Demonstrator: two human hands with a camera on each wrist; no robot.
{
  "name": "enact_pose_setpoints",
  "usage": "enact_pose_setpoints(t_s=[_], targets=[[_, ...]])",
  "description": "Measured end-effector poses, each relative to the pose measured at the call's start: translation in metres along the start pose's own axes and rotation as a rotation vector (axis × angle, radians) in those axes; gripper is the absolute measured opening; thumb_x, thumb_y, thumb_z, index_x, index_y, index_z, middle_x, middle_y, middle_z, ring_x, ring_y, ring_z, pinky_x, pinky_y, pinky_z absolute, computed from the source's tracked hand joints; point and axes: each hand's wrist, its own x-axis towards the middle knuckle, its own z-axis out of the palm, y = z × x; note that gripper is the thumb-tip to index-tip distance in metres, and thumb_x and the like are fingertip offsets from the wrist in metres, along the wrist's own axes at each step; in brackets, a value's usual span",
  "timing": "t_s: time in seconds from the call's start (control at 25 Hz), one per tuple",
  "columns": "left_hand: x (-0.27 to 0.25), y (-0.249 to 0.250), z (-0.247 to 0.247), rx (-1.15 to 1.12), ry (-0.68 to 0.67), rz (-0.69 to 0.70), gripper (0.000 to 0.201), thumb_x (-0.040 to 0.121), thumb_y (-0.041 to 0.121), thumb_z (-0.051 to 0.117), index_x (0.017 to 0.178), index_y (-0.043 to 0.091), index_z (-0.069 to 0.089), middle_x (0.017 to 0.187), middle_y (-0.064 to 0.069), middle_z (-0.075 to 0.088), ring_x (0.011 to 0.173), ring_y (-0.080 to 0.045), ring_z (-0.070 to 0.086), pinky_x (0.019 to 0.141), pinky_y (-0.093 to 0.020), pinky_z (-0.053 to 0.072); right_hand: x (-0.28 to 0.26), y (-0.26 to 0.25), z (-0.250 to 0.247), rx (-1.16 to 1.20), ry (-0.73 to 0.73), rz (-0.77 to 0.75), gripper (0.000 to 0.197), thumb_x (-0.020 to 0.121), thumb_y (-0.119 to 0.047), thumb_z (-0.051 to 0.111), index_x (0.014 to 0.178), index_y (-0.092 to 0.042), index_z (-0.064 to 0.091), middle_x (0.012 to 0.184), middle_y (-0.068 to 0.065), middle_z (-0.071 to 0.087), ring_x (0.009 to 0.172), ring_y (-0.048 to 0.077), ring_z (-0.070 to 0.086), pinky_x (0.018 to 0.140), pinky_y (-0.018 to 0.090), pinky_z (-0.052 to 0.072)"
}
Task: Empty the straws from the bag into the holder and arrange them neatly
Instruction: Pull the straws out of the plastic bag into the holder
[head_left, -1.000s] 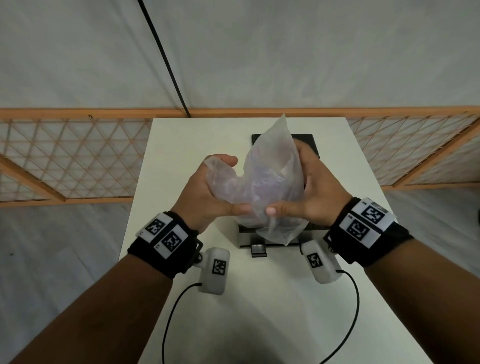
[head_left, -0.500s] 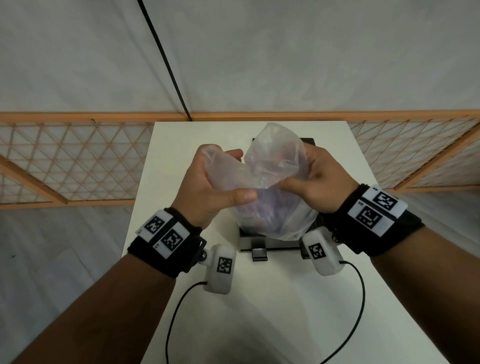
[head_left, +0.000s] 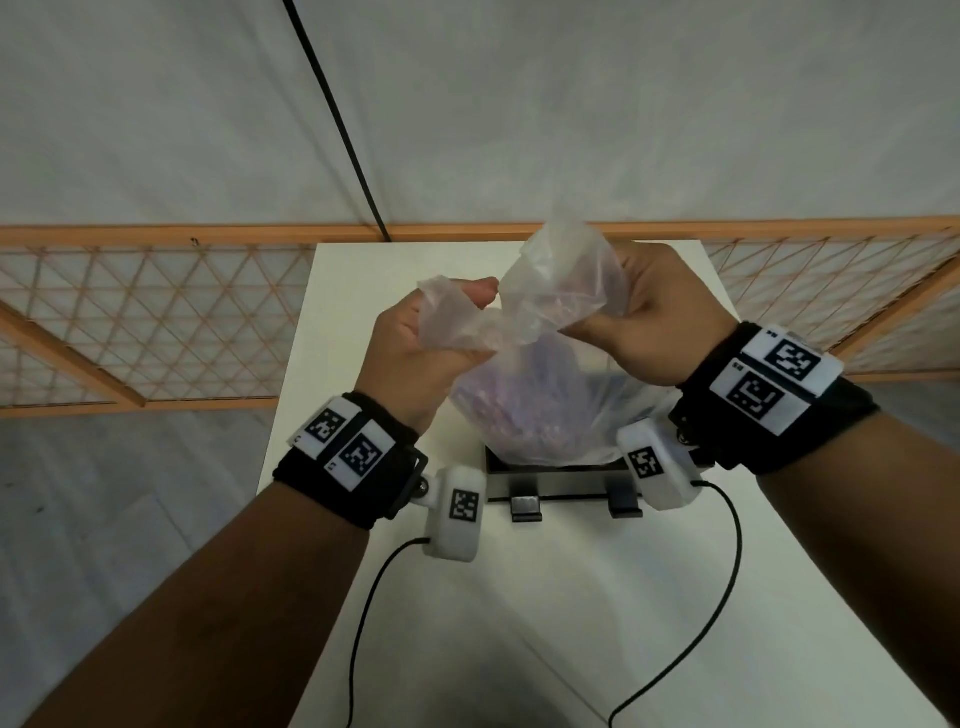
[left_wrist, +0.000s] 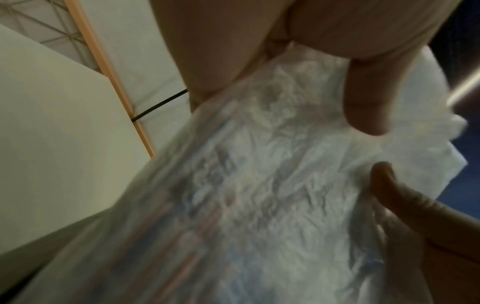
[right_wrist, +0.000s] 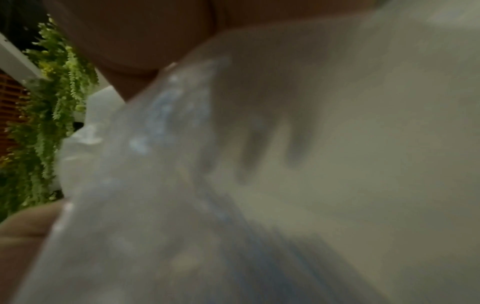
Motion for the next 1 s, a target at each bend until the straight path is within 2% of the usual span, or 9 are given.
enact_pose_setpoints(t_s=[0.04,0.12,0.2,0.28,0.4,0.6,0.68,0.8,1.0], targets=[[0.002,0.003,0.002,-0.008,0.024,-0.003,0.036,0.071,0.007,0.083,0.104,0.009,0.070,0.104,-0.004,0.076,0.103,-0.022,0.071,0.091,-0.044,0.057,0.001,-0.001,0.000,0.006,0.029,-0.016,0.021,0.086,-0.020,0.076,0.099,-0.004,0.072,0.094,0.011,0.075,0.089,0.014,0.071,0.076,0.028,0.055],[0.006,0.004,0.002,-0.056,0.054,0.004,0.031,0.076,0.004,0.081,0.103,0.010,0.066,0.100,-0.006,0.074,0.098,-0.023,0.071,0.089,-0.043,0.054,0.006,0.000,-0.002,0.018,0.093,-0.058,0.022,0.087,-0.016,0.075,0.097,0.003,0.070,0.094,0.020,0.073,0.084,0.014,0.067,0.073,0.035,0.054],[0.007,0.005,-0.001,-0.170,0.037,-0.003,0.060,0.064,0.028,0.095,0.110,0.011,0.062,0.112,-0.014,0.069,0.109,-0.034,0.067,0.095,-0.047,0.054,0.008,0.000,-0.004,0.027,0.125,-0.079,0.022,0.088,-0.013,0.073,0.098,0.006,0.068,0.096,0.024,0.072,0.085,0.018,0.068,0.074,0.039,0.055],[0.008,0.000,-0.005,-0.211,0.022,-0.064,0.092,0.052,0.046,0.098,0.125,0.006,0.057,0.117,-0.012,0.070,0.114,-0.031,0.066,0.096,-0.044,0.054,0.009,0.001,-0.005,0.029,0.140,-0.092,0.023,0.090,-0.012,0.071,0.101,0.007,0.066,0.099,0.024,0.071,0.091,0.026,0.070,0.078,0.043,0.055],[0.003,-0.011,-0.001,-0.240,-0.056,-0.156,0.088,0.051,0.053,0.096,0.122,0.011,0.064,0.112,-0.004,0.075,0.112,-0.024,0.069,0.095,-0.039,0.054,0.012,-0.003,-0.003,0.017,0.106,-0.097,0.020,0.092,-0.008,0.068,0.103,0.008,0.065,0.101,0.023,0.071,0.093,0.024,0.070,0.081,0.039,0.056],[0.005,-0.026,0.003,-0.193,-0.003,-0.105,0.054,0.069,0.031,0.089,0.116,0.014,0.068,0.119,-0.011,0.073,0.121,-0.030,0.066,0.113,-0.056,0.043,0.019,-0.015,-0.007,0.028,0.135,-0.156,0.020,0.093,-0.006,0.066,0.105,0.010,0.063,0.098,0.021,0.070,0.086,0.010,0.066,0.077,0.026,0.055],[0.006,-0.027,0.001,-0.208,-0.008,-0.085,0.075,0.066,0.034,0.094,0.128,0.007,0.062,0.125,-0.014,0.070,0.125,-0.032,0.064,0.113,-0.053,0.044,0.020,-0.019,-0.009,0.032,0.121,-0.162,0.020,0.094,-0.006,0.064,0.106,0.010,0.062,0.096,0.018,0.070,0.086,0.008,0.067,0.077,0.024,0.055],[0.005,-0.030,-0.001,-0.186,-0.014,-0.091,0.107,0.052,0.042,0.099,0.139,0.003,0.050,0.132,-0.019,0.064,0.127,-0.034,0.061,0.109,-0.048,0.047,0.025,-0.023,-0.012,0.021,0.134,-0.190,0.018,0.094,-0.003,0.062,0.106,0.011,0.061,0.093,0.018,0.071,0.083,0.014,0.071,0.076,0.030,0.058],[-0.001,-0.037,-0.003,-0.107,-0.105,-0.147,0.096,0.045,0.043,0.101,0.127,0.017,0.058,0.117,0.001,0.074,0.118,-0.020,0.067,0.096,-0.033,0.054,0.035,-0.036,-0.016,-0.015,0.123,-0.248,0.022,0.096,-0.007,0.060,0.107,0.012,0.058,0.094,0.019,0.070,0.082,0.022,0.073,0.074,0.040,0.060]])
